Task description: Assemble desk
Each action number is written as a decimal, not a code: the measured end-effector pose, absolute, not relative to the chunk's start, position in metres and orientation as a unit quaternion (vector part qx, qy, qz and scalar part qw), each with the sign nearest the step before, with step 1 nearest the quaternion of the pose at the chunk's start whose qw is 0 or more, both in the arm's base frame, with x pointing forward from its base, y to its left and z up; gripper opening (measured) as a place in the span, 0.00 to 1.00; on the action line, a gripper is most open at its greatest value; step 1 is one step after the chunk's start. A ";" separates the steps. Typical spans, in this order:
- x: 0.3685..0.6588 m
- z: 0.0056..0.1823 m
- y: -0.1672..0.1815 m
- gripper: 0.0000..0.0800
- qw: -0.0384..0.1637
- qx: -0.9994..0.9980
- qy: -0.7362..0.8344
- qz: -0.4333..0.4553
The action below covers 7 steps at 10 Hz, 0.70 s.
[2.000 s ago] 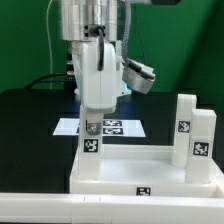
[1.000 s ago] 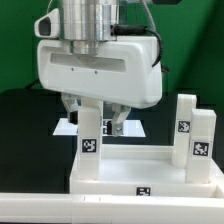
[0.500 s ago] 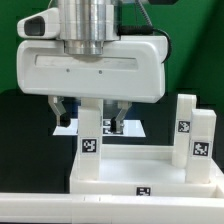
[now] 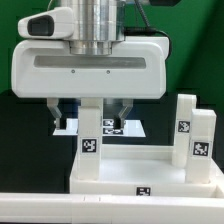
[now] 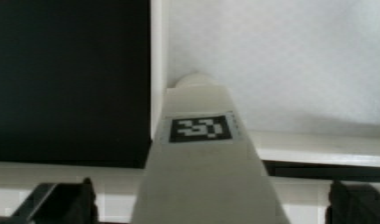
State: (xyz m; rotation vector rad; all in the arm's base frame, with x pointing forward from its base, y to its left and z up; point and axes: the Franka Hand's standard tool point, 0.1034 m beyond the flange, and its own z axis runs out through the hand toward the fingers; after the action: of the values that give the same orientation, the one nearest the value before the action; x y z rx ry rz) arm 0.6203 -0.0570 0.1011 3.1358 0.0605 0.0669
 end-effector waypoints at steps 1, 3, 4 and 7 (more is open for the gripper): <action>0.620 0.101 -0.057 0.66 0.002 1.000 0.019 0.021; 0.620 0.101 -0.057 0.49 0.002 1.000 0.019 0.021; 0.620 0.101 -0.057 0.36 0.002 1.000 0.019 0.021; 0.620 0.101 -0.058 0.36 0.001 1.000 -0.006 0.021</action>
Offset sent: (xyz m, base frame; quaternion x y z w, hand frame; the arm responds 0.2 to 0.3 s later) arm 0.0000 0.0000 0.0000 0.0000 0.0000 0.0000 1.0000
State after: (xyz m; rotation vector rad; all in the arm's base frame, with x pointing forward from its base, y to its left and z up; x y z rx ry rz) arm 0.6202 -0.0575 0.1009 3.1392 -0.0181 0.0659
